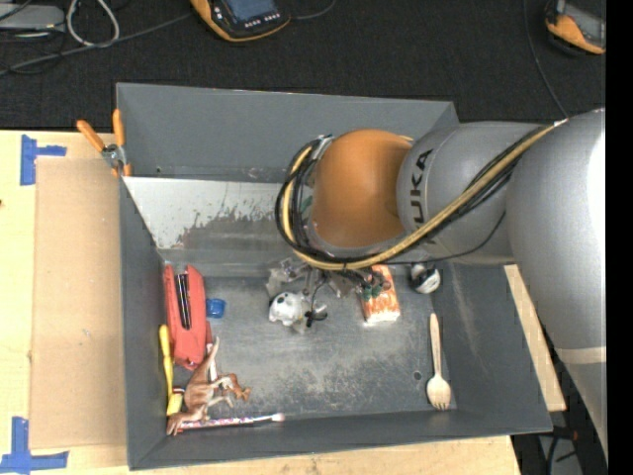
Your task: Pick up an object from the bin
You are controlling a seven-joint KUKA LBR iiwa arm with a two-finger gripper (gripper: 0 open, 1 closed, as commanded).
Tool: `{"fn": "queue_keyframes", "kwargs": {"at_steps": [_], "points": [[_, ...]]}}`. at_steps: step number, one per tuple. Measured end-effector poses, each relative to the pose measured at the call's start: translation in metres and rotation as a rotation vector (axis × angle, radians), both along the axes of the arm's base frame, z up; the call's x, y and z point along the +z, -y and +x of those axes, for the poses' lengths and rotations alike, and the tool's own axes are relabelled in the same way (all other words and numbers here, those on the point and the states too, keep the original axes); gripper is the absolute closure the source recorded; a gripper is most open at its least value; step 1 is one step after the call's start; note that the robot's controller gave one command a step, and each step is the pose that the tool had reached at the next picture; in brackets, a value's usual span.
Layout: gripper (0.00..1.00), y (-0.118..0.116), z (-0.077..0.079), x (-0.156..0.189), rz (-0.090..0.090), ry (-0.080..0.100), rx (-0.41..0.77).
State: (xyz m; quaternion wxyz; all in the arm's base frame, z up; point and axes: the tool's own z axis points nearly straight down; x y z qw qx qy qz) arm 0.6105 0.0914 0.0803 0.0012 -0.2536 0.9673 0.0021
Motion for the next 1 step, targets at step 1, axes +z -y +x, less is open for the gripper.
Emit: {"fn": "queue_keyframes", "kwargs": {"at_steps": [1], "points": [[1.0, 0.0028, -0.0029, 0.0693, 0.0, -0.004, 0.034]]}}
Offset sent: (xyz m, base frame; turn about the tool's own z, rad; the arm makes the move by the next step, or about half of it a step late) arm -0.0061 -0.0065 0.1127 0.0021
